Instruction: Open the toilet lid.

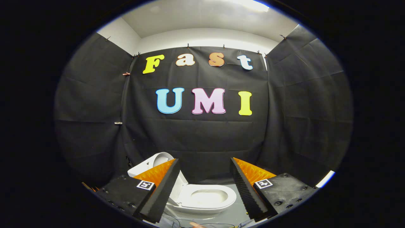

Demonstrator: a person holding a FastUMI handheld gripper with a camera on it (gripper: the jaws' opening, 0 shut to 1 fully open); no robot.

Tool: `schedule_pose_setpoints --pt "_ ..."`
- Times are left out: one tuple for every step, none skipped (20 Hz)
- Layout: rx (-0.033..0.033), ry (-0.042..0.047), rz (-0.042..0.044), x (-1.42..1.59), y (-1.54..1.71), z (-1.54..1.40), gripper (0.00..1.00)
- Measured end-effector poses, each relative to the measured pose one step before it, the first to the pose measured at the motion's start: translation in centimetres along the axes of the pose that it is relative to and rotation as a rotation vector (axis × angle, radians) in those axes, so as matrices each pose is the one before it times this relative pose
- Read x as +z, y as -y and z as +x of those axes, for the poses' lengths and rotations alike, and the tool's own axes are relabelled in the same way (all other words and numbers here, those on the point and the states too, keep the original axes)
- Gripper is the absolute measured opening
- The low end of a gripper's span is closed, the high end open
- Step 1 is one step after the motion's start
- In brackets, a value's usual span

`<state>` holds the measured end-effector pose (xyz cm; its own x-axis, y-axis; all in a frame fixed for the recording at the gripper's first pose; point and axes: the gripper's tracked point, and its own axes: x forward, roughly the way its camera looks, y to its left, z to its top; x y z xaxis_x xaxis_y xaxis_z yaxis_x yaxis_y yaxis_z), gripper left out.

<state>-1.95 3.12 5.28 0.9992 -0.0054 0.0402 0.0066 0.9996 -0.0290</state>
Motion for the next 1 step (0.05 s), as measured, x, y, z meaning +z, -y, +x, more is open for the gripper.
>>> schedule_pose_setpoints --pt "0.00003 -0.00079 -0.00317 -0.065 -0.022 0.037 0.99"
